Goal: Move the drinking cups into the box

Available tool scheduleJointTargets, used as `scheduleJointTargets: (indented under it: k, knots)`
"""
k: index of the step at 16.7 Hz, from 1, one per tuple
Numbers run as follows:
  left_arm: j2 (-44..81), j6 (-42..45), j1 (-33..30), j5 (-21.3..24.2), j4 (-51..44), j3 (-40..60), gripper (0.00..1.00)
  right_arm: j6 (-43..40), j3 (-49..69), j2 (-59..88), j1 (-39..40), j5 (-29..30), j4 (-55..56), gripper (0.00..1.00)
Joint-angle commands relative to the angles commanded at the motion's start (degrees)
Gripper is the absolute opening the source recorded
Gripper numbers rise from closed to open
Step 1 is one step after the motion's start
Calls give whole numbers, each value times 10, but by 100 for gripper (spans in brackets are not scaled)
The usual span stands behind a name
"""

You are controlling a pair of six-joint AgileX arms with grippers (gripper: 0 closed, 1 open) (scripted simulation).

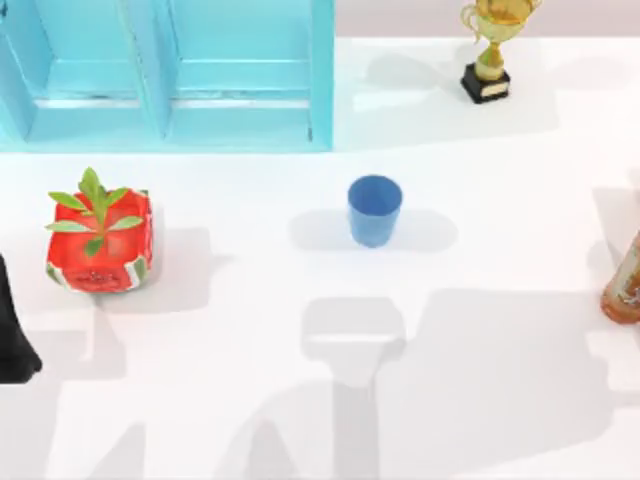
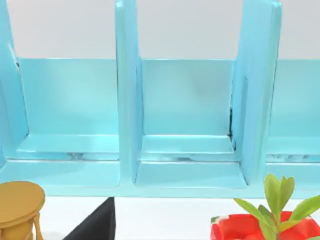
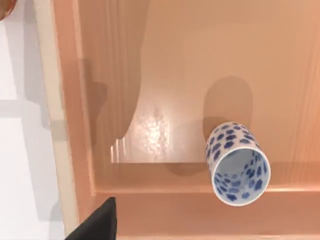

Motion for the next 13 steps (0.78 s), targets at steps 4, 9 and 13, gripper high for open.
scheduleJointTargets:
  k: [4,9,13]
  knots:
    - [0,0,0,0,0,0,100,179,179,148,173,10,-2,100]
    - [0,0,0,0,0,0,100,424,401,333,420,32,7,100]
    - [0,0,0,0,0,0,100,559,517,440,558,57,15,100]
